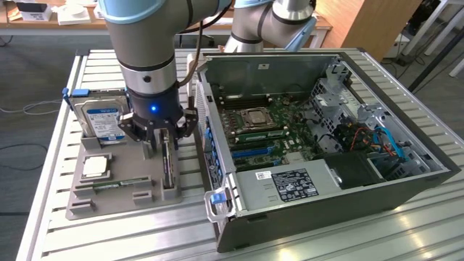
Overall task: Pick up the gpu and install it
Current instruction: 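Pick up the gpu and move the gpu toward the slot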
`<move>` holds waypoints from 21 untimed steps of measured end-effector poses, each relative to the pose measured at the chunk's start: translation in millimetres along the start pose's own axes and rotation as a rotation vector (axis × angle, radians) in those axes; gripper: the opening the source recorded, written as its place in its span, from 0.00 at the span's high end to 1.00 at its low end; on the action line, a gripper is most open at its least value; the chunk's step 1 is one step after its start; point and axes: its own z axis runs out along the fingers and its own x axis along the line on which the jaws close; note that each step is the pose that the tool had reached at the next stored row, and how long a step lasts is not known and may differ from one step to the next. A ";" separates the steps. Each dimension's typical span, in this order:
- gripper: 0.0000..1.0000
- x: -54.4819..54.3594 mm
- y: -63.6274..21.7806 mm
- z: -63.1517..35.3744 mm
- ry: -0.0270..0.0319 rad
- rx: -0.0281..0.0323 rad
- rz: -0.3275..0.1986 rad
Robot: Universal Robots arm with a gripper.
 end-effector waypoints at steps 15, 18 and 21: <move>0.51 0.7 -4.3 8.9 0.0000 0.0001 0.000; 0.51 0.9 -7.0 8.8 0.0000 0.0002 0.000; 0.51 1.0 -7.6 9.1 -0.0001 0.0001 0.000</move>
